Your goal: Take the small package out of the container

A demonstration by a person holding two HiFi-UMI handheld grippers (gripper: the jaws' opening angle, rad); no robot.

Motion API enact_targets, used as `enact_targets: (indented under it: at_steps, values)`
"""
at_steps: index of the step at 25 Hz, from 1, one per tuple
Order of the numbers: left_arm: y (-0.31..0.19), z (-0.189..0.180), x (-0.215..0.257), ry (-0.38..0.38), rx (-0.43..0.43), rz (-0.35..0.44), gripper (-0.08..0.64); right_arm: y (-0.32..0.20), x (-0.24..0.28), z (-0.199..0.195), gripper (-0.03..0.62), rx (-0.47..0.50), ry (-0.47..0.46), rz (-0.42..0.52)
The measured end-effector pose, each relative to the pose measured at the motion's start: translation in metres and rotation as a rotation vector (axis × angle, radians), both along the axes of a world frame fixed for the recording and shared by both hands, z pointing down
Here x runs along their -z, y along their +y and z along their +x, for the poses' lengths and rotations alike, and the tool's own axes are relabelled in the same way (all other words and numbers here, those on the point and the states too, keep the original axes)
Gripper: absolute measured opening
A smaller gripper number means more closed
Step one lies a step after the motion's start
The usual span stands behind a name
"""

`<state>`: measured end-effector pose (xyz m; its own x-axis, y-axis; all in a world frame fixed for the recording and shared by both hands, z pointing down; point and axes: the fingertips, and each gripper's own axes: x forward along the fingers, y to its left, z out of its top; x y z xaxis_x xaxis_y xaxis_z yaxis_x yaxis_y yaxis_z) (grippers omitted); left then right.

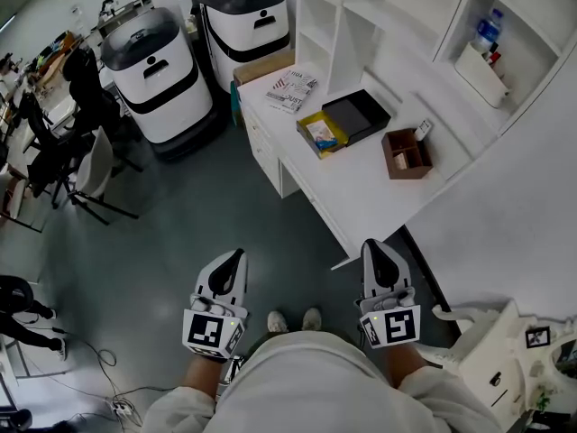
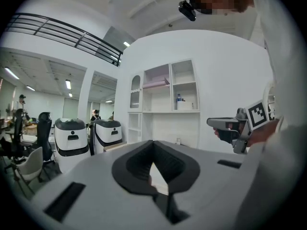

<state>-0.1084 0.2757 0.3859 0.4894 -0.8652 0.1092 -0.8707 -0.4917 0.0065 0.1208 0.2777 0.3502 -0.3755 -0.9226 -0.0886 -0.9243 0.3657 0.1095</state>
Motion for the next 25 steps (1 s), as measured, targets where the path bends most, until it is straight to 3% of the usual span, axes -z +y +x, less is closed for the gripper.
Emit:
enact_targets:
  at_steps: [2, 3, 4, 5, 8, 25]
  values:
    - [-0.001, 0.000, -0.001, -0.001, 0.000, -0.002, 0.008, 0.000, 0.001, 0.000, 0.028, 0.019, -0.026, 0.005]
    - [-0.001, 0.001, -0.001, -0.001, -0.002, 0.001, 0.008, -0.001, 0.000, -0.001, 0.065, 0.036, -0.039, -0.001]
    - [-0.002, 0.002, 0.000, -0.001, -0.004, 0.003, 0.008, -0.002, -0.001, -0.002, 0.221, 0.053, -0.049, -0.010]
    - [-0.002, 0.002, -0.001, -0.002, -0.005, 0.003, 0.008, -0.004, -0.001, -0.003, 0.323, 0.065, -0.055, -0.015]
    - [-0.002, 0.003, -0.003, -0.001, -0.003, -0.006, 0.008, -0.005, 0.001, 0.001, 0.407, 0.053, -0.045, 0.005]
    - [-0.006, 0.039, -0.013, -0.030, 0.037, -0.032, 0.008, -0.013, -0.011, 0.040, 0.420, 0.098, -0.052, 0.002]
